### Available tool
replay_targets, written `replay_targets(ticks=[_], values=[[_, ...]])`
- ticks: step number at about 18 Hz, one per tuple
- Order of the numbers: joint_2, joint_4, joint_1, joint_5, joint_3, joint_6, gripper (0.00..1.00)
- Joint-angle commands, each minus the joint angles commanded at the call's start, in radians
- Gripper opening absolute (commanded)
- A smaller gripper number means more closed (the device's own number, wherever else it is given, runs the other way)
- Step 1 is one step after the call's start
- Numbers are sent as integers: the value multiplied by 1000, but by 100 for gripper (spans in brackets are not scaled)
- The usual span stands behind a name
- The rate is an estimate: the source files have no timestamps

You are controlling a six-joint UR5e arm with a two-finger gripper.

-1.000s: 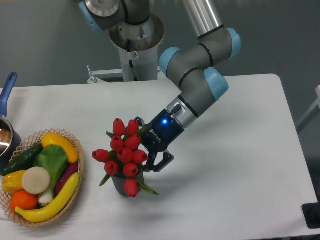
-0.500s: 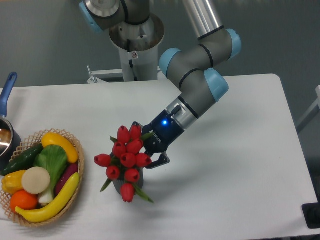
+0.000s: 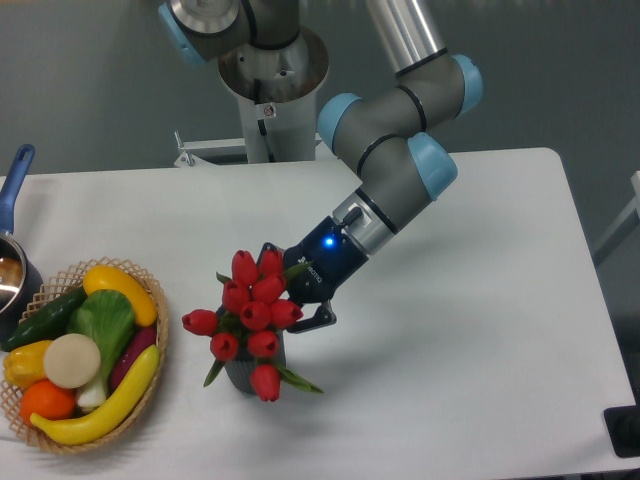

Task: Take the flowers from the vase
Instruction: 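Lift the gripped tulips straight up out of the grey vase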

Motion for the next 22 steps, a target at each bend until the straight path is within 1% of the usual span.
replay_targets(ticks=[5, 8, 12, 17, 20, 22], values=[[61, 0, 0, -12, 3, -81, 34], [74, 0, 6, -23, 29, -143, 34], [107, 0, 14, -26, 58, -186, 34], [115, 0, 24, -26, 123, -282, 34], [118, 0, 37, -26, 149, -324, 34], [130, 0, 49, -26, 153, -342, 34]])
